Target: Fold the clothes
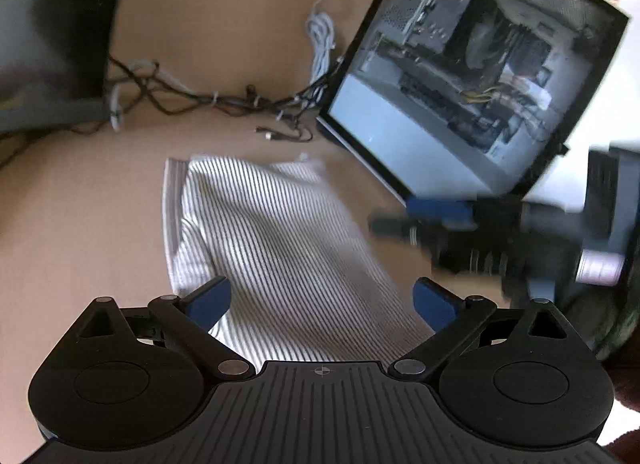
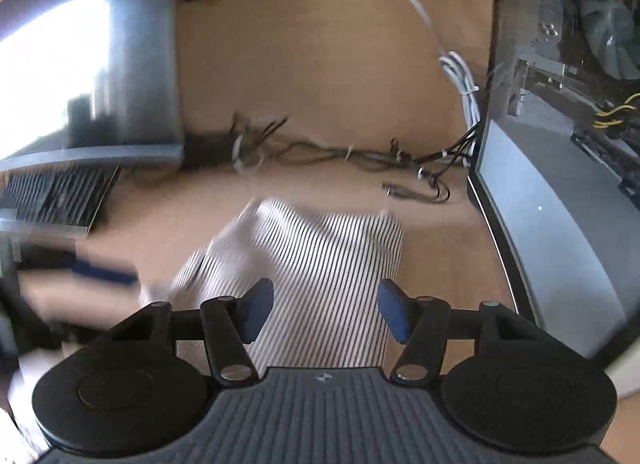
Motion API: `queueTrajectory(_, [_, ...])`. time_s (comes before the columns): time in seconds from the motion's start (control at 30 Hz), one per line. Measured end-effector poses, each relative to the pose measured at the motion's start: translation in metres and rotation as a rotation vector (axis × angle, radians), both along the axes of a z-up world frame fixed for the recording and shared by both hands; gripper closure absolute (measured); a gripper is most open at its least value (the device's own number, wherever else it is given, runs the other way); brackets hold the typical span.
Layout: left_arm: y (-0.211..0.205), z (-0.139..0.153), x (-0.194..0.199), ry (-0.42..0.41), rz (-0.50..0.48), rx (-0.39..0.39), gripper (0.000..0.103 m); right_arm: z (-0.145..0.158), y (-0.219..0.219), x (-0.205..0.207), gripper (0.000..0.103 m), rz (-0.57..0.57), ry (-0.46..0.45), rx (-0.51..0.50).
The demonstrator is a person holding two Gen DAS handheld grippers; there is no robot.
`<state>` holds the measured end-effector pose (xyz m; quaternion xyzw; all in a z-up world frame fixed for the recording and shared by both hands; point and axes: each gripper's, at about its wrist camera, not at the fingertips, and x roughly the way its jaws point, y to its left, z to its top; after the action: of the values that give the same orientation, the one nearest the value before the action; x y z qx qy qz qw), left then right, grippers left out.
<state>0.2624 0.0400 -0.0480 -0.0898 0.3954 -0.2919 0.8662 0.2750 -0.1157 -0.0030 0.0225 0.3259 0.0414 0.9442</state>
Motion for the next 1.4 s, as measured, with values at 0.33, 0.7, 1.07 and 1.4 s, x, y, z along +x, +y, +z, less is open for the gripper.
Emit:
queueTrajectory(0.33, [-0.006,-0.029,0.006,0.097,0.072,0.075,0.002,-0.067,-0.019,0.101,0.043,0.011,0.201,0.182])
queueTrajectory(0.7, [-0.005,-0.030,0.007,0.103,0.103,0.057,0.000,-0.050,-0.011,0.117,0.036,0.058,0.088,0.072])
queueTrajectory(1.07, [0.033,-0.015,-0.017,0.136,0.214,0.068,0.000,-0.033,-0.002,0.070,0.020,0.128,0.093,-0.004])
queueTrajectory(1.4, [0.078,-0.009,-0.056,0.107,0.242,0.186,0.000,0.004,0.058,-0.066,0.020,0.502,0.049,-0.144])
